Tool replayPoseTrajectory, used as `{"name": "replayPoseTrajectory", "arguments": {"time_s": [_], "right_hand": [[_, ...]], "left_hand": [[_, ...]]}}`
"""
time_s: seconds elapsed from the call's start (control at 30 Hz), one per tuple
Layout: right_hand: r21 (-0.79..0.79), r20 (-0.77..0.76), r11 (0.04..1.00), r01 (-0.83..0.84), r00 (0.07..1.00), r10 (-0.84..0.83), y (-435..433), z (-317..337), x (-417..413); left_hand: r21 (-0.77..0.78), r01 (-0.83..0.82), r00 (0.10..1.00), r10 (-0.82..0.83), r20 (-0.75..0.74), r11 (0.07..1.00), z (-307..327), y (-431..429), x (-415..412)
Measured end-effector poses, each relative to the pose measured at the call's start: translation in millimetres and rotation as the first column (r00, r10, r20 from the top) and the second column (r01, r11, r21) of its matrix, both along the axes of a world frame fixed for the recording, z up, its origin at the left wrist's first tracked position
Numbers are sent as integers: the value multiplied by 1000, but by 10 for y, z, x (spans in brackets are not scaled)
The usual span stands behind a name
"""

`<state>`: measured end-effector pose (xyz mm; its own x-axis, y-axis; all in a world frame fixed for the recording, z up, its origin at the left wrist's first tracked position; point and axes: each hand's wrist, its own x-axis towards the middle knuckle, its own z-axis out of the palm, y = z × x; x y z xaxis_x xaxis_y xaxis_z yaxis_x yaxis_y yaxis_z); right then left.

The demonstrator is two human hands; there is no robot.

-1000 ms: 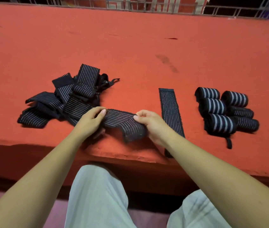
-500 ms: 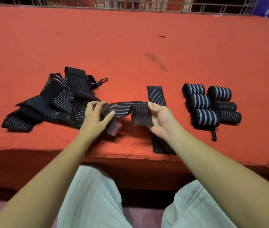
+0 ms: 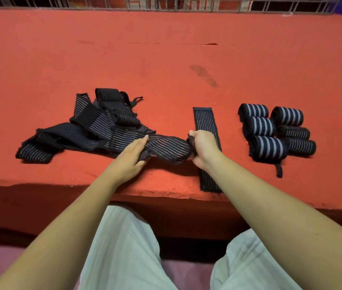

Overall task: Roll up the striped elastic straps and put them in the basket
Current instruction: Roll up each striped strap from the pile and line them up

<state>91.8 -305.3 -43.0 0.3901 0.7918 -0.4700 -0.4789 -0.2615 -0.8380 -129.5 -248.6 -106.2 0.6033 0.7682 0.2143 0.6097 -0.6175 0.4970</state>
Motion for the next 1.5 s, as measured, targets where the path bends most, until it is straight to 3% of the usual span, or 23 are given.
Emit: {"name": "replayPoseTrajectory", "arguments": {"time_s": [0.2, 0.27, 0.33, 0.4, 0.47, 0.53, 0.6, 0.73, 0.83, 0.9, 0.93, 1.0, 1.03, 1.07, 1.1, 1.13, 1.17, 1.2, 1.27, 1.4, 1.43, 1.5], "right_hand": [[-52, 314, 991, -126, 940, 136, -69, 113, 124], [-167, 504, 934, -315, 787, 355, -117, 162, 171], [-281, 561, 846, -453, 637, 528, -128, 176, 172], [-281, 555, 801, -529, 591, 586, -123, 206, 175], [-163, 451, 808, -566, 685, 571, -144, 263, 273], [15, 239, 847, -532, 824, 514, -208, 313, 460], [139, 84, 886, -442, 897, 434, -285, 350, 659], [185, -48, 965, -186, 979, 198, -332, 308, 841], [201, -23, 947, -251, 965, 260, -376, 313, 781], [298, -78, 922, -248, 956, 282, -379, 371, 734], [352, -104, 905, -238, 951, 291, -368, 415, 725], [437, -127, 870, -229, 942, 312, -345, 522, 711], [468, -130, 854, -229, 938, 323, -338, 575, 696], [491, -134, 840, -231, 932, 336, -327, 612, 678], [514, -140, 825, -235, 926, 351, -319, 635, 650], [530, -134, 812, -242, 922, 363, -319, 653, 623], [541, -118, 804, -246, 924, 363, -323, 665, 602], [540, -93, 802, -256, 928, 360, -332, 667, 589], [508, -7, 800, -320, 927, 375, -369, 628, 590], [358, 129, 811, -463, 885, 448, -543, 499, 714], [305, 165, 816, -491, 871, 462, -598, 475, 753], [212, 234, 820, -532, 842, 485, -678, 430, 836]], "left_hand": [[37, 44, 996, -41, -80, 998, -41, -15, -67], [42, 56, 992, -51, -112, 998, -20, 9, -17], [51, 60, 992, -54, -112, 997, -4, 14, 27], [81, 26, 992, -15, -124, 996, -20, 12, 3], [104, -69, 995, 76, -68, 992, -72, 55, -72], [40, -182, 981, 179, 72, 982, -96, 108, -127], [-6, -245, 967, 245, 75, 969, -71, 156, -121], [-29, -326, 945, 325, -42, 945, 47, 146, 43], [-110, -286, 901, 228, -370, 952, 272, 84, 184], [-163, -266, 878, 169, -447, 950, 481, -10, 260], [-103, -254, 902, 197, -385, 962, 580, -88, 314], [21, -267, 962, 268, -54, 963, 697, -229, 494], [-63, -278, 951, 284, 122, 958, 751, -297, 616], [-307, -247, 916, 325, 235, 919, 806, -376, 736], [-598, -149, 888, 373, 270, 788, 855, -442, 843], [-806, -14, 886, 381, 264, 592, 886, -503, 939], [-902, 133, 886, 358, 294, 411, 890, -534, 1013], [-922, 275, 857, 366, 363, 272, 882, -545, 1075], [-839, 519, 688, 503, 523, 162, 866, -503, 1150], [-714, 638, 284, 774, 566, 289, 940, -378, 1256], [-695, 641, 217, 792, 570, 325, 979, -381, 1268], [-705, 600, 188, 789, 584, 379, 1024, -376, 1270]]}}
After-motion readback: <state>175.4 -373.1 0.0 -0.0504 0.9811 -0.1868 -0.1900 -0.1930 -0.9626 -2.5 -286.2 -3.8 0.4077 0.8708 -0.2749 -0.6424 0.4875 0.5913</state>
